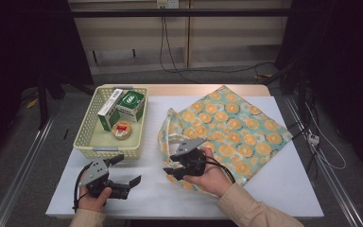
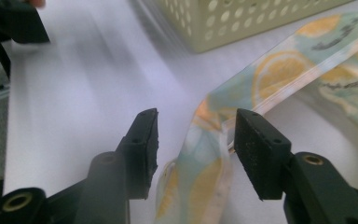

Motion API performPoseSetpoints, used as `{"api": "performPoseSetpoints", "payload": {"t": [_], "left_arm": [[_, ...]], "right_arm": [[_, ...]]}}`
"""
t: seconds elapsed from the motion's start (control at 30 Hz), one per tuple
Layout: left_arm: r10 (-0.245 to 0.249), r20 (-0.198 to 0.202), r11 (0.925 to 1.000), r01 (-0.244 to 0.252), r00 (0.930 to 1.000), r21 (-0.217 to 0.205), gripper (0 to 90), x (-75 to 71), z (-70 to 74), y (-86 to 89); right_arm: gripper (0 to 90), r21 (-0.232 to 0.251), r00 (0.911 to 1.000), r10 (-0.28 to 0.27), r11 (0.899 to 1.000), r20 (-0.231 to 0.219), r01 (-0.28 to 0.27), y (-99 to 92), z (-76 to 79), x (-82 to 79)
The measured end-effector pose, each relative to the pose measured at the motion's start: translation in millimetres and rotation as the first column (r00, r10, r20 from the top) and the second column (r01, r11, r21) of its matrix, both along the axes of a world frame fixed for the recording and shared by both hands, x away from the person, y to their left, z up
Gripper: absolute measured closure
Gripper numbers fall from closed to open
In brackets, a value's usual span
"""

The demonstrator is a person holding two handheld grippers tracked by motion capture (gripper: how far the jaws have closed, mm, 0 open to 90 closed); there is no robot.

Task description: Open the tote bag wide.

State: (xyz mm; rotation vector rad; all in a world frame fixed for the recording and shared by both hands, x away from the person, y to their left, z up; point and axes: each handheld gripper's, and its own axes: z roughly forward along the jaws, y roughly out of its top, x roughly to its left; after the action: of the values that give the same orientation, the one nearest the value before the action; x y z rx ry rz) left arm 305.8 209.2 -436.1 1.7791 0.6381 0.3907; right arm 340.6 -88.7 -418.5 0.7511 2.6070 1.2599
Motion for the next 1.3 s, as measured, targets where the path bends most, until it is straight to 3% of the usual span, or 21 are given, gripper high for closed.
{"api": "performPoseSetpoints", "payload": {"t": [0.1, 0.3, 0.57, 0.73, 0.93, 1.3], "left_arm": [[0.001, -0.001, 1.0000, -0.001, 1.0000, 0.001, 2.5, 0.0, -0.2, 0.0], [0.000, 0.002, 1.0000, 0.000, 1.0000, 0.002, 2.5, 0.0, 0.2, 0.2], [0.000, 0.003, 1.0000, 0.000, 1.0000, 0.001, 2.5, -0.9, 0.7, 0.9], [-0.001, 0.001, 1.0000, 0.001, 1.0000, 0.003, 2.5, -1.0, 0.1, 0.4], [-0.003, 0.000, 1.0000, 0.003, 1.0000, 0.003, 2.5, -0.6, -0.3, -0.7], [-0.008, -0.005, 1.0000, 0.008, 1.0000, 0.004, 2.5, -1.0, -1.3, -1.9]], "right_arm": [[59.9, -0.041, 1.0000, 0.001, 0.999, 0.010, 0.000, 4.2, -9.0, 2.5], [81.7, -0.024, 0.9999, -0.005, 1.000, 0.012, 0.005, 1.8, -9.7, 4.8], [88.4, 0.021, 0.9992, -0.029, 0.999, 0.029, 0.028, -20.7, 3.7, 8.0], [88.6, 0.049, 0.9931, -0.113, 0.993, 0.031, 0.112, -56.7, 14.5, 18.3], [88.6, 0.065, 0.9747, -0.220, 0.974, 0.041, 0.217, -97.8, 21.3, 28.0], [88.6, 0.057, 0.9283, -0.371, 0.927, 0.018, 0.370, -156.3, 9.4, 49.4]]}}
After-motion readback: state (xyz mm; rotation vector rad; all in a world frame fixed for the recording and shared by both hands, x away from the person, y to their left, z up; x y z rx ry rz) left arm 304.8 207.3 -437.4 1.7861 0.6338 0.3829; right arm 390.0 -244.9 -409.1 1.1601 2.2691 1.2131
